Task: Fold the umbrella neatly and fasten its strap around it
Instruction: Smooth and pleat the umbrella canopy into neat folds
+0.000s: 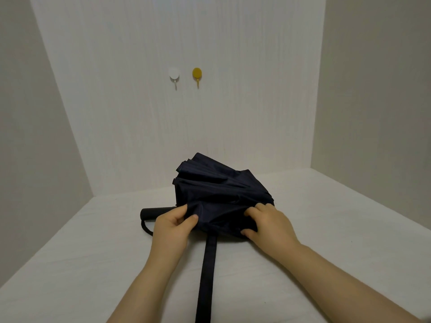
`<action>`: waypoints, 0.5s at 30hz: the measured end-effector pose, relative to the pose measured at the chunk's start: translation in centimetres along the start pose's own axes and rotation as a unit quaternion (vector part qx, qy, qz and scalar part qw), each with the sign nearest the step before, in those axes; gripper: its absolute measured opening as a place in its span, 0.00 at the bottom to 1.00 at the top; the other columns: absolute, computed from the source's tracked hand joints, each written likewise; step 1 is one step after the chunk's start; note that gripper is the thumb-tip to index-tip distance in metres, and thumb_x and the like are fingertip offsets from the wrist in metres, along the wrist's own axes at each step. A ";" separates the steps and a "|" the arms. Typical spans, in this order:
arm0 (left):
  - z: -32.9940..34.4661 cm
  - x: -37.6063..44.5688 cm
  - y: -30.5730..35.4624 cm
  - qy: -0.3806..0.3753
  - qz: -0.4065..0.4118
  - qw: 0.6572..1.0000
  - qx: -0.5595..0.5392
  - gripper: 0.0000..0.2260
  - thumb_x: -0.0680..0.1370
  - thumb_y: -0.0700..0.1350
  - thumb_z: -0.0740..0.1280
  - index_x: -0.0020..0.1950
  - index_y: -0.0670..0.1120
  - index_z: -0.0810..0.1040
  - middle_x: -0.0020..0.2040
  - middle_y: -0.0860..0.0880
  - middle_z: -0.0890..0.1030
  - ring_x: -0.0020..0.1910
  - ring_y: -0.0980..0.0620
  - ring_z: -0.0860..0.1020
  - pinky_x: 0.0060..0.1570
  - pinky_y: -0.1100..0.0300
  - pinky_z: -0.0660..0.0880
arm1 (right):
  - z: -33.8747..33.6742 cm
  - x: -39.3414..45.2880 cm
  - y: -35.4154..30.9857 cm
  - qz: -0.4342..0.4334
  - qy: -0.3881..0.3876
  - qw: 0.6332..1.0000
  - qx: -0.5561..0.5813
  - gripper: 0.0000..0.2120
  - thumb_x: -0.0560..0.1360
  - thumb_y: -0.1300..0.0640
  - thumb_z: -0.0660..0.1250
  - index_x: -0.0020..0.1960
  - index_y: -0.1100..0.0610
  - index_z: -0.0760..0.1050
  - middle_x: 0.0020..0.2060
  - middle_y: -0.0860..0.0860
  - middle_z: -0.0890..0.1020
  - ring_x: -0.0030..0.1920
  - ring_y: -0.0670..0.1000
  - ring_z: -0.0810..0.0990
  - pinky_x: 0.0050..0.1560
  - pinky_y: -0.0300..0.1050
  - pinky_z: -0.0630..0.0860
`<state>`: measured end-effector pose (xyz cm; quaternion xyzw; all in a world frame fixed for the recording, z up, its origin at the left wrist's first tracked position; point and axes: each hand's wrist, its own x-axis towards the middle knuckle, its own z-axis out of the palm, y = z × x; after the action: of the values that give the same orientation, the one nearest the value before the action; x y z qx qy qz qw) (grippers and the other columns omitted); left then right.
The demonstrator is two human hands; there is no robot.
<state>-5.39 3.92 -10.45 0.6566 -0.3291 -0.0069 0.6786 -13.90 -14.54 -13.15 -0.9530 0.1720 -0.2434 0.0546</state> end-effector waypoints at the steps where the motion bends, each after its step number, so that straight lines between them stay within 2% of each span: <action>1: 0.0 0.0 -0.1 -0.005 0.002 1.000 0.001 0.23 0.74 0.32 0.63 0.34 0.60 0.84 0.35 0.57 0.84 0.41 0.58 0.78 0.44 0.70 0.74 | 0.1 0.1 0.0 0.000 0.002 1.000 -0.001 0.18 0.74 0.47 0.64 0.62 0.52 0.72 0.56 0.48 0.76 0.56 0.52 0.73 0.48 0.42 0.67; 4: 0.0 0.0 -0.4 -0.007 0.003 1.000 -0.003 0.24 0.74 0.32 0.64 0.34 0.60 0.83 0.36 0.57 0.84 0.41 0.58 0.78 0.46 0.67 0.74 | 0.4 0.1 0.1 0.009 0.027 0.999 0.029 0.11 0.75 0.51 0.63 0.56 0.53 0.76 0.46 0.45 0.76 0.54 0.51 0.74 0.42 0.40 0.63; 6: -0.1 0.1 -0.4 -0.008 0.005 1.000 -0.005 0.23 0.74 0.31 0.64 0.35 0.59 0.83 0.38 0.56 0.84 0.42 0.57 0.78 0.48 0.65 0.73 | 0.3 0.1 0.3 0.027 0.037 0.996 0.073 0.09 0.75 0.53 0.63 0.52 0.52 0.78 0.37 0.42 0.70 0.51 0.49 0.75 0.39 0.39 0.63; 9: 0.1 0.0 -0.4 -0.019 0.003 1.000 -0.010 0.22 0.74 0.30 0.63 0.44 0.60 0.82 0.42 0.61 0.85 0.47 0.63 0.80 0.49 0.70 0.75 | 0.1 0.3 1.2 0.073 0.035 0.984 0.159 0.06 0.74 0.54 0.66 0.48 0.50 0.81 0.38 0.41 0.75 0.43 0.46 0.74 0.37 0.34 0.66; 12: 0.3 -0.1 -0.5 -0.027 0.000 1.000 -0.008 0.22 0.74 0.29 0.63 0.50 0.58 0.79 0.44 0.65 0.83 0.50 0.67 0.79 0.49 0.75 0.73 | -0.5 0.6 2.3 0.130 0.038 0.951 0.279 0.04 0.70 0.57 0.71 0.44 0.52 0.83 0.37 0.42 0.80 0.43 0.47 0.79 0.47 0.40 0.74; 15: 0.4 -0.1 -0.6 -0.039 -0.004 0.999 0.004 0.22 0.73 0.29 0.64 0.52 0.57 0.77 0.45 0.66 0.83 0.50 0.68 0.79 0.48 0.77 0.72 | -0.9 0.7 2.8 0.151 0.006 0.920 0.362 0.06 0.69 0.61 0.72 0.39 0.51 0.81 0.36 0.42 0.81 0.41 0.48 0.80 0.47 0.40 0.74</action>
<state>-5.37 3.55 -11.09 0.6596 -0.3529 -0.0338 0.6627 -14.64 -17.46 -12.55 -0.8295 0.2139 -0.2835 0.4311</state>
